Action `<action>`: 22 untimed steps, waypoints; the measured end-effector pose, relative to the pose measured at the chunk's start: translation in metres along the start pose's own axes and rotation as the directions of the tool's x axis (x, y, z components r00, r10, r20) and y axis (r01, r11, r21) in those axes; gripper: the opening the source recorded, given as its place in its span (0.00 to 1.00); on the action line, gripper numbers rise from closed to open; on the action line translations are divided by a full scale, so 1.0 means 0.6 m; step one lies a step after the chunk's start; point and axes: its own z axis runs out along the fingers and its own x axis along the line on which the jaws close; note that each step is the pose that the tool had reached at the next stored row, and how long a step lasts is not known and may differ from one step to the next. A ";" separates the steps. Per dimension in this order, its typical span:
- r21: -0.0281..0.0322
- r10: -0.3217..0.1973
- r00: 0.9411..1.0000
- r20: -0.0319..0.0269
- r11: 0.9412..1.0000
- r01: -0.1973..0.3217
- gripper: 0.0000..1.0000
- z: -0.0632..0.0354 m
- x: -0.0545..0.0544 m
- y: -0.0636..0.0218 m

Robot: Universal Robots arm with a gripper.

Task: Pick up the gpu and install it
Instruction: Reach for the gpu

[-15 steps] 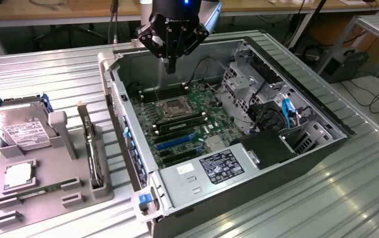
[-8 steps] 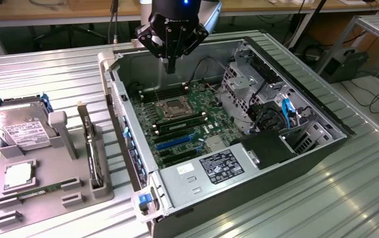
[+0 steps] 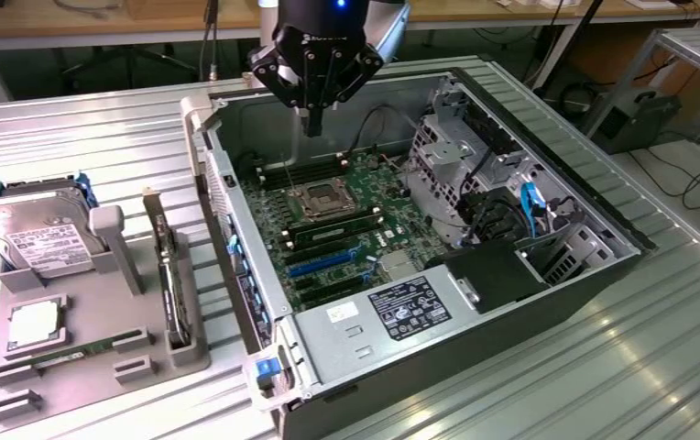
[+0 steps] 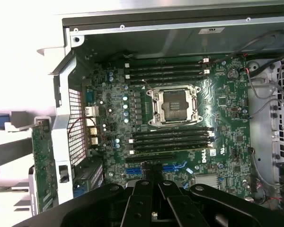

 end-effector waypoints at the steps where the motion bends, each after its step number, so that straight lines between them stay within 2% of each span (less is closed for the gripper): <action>1: 0.000 0.000 1.000 0.000 1.000 0.000 0.11 0.000 0.000 0.000; 22: 0.000 0.000 1.000 0.000 1.000 0.000 0.11 0.000 0.009 -0.001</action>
